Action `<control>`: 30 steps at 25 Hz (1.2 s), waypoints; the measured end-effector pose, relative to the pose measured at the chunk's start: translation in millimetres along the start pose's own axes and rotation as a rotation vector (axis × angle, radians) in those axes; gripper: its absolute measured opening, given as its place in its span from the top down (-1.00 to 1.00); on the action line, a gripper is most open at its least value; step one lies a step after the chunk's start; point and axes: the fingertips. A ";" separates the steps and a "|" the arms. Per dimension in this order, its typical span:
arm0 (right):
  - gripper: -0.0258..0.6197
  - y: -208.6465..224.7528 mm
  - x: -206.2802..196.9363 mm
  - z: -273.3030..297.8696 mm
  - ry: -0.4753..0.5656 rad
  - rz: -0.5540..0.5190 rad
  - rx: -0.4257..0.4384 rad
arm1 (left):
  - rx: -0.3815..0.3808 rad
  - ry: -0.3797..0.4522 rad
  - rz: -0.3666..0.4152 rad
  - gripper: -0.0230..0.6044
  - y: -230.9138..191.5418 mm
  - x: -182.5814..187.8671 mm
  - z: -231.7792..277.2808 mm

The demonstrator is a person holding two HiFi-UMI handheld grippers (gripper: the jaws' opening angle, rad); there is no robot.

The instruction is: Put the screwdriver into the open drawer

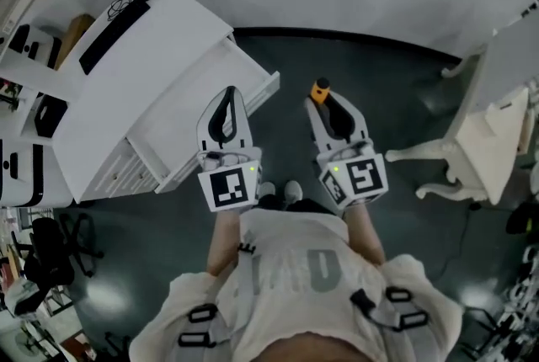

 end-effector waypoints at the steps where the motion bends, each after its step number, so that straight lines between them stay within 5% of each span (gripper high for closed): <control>1: 0.62 -6.9 1.2 7.4 0.001 -0.006 0.038 | 0.037 -0.004 0.010 0.91 -8.9 0.0 -3.7; 15: 0.62 -164.8 -4.7 94.2 -0.035 -0.043 0.393 | 0.427 -0.038 0.009 0.91 -178.0 -7.5 -98.0; 30: 0.62 -299.4 -24.8 153.5 -0.068 -0.074 0.547 | 0.541 -0.044 0.010 0.91 -299.7 -31.9 -163.0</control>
Point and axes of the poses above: the fingertips, and each gripper's own axes: z forward along the fingers, y to its right, x out of its top, and after that the axes turned 4 degrees about -y, right-handed
